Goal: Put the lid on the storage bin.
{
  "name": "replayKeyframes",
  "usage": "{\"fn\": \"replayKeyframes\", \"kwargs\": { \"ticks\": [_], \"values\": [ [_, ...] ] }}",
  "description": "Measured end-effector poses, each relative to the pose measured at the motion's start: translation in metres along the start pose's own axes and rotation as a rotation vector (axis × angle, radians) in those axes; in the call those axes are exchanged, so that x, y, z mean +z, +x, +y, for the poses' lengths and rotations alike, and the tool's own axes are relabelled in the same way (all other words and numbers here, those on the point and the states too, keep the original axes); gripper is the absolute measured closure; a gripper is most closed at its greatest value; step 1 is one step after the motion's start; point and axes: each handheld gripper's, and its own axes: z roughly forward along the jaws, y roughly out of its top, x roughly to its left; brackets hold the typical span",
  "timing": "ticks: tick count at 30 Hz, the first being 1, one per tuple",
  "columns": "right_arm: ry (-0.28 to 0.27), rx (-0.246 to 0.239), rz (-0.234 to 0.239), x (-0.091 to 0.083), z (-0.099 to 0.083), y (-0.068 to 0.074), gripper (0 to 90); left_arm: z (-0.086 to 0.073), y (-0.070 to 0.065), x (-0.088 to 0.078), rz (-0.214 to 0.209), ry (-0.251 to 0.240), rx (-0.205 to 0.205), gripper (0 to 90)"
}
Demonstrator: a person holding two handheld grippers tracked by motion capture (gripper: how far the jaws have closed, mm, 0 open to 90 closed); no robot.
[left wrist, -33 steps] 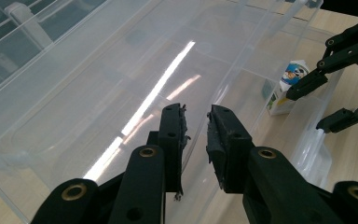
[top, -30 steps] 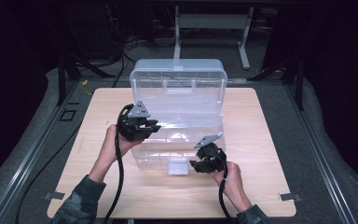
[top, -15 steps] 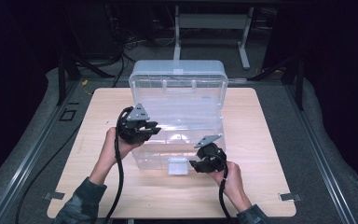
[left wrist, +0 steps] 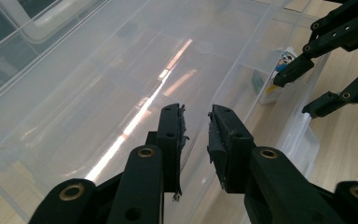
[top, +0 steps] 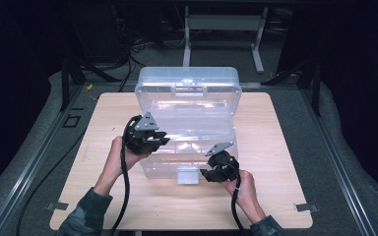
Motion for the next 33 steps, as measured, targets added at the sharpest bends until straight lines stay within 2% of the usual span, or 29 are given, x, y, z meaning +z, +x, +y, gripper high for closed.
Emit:
{"fn": "replayKeyframes", "kwargs": {
  "ticks": [9,13,16,19,22,24,25,29,32,33],
  "values": [
    [0.009,-0.004,0.001,-0.001,0.001,0.000,50.9,-0.002,-0.001,0.000,-0.001,-0.010,0.003,73.5],
    [0.017,0.002,0.020,-0.008,0.003,-0.001,47.7,-0.003,-0.002,0.000,0.001,-0.015,0.003,73.5],
    [0.012,-0.007,0.004,-0.015,0.005,0.001,45.2,-0.004,-0.002,0.001,-0.001,-0.023,0.006,73.5],
    [-0.001,-0.014,0.007,-0.023,0.008,0.003,43.6,-0.004,-0.001,0.000,-0.006,-0.024,0.005,73.5],
    [-0.035,-0.020,0.009,-0.038,0.015,0.005,42.2,-0.005,-0.001,0.000,-0.003,-0.026,0.006,73.5],
    [-0.076,-0.018,0.018,-0.051,0.020,0.007,43.4,-0.005,-0.002,0.000,0.002,-0.028,0.011,73.5],
    [-0.096,-0.033,0.025,-0.058,0.023,0.007,45.2,-0.005,-0.002,0.000,0.003,-0.030,0.014,73.5],
    [-0.141,-0.097,-0.022,-0.081,0.043,0.010,47.0,-0.005,-0.002,0.000,0.001,-0.029,0.013,73.5],
    [-0.158,-0.109,-0.036,-0.092,0.060,0.004,47.4,-0.005,-0.001,0.000,-0.003,-0.027,0.010,73.5],
    [-0.174,-0.111,-0.024,-0.094,0.066,0.000,47.1,-0.005,-0.001,0.000,-0.005,-0.028,0.004,73.5]
  ]
}}
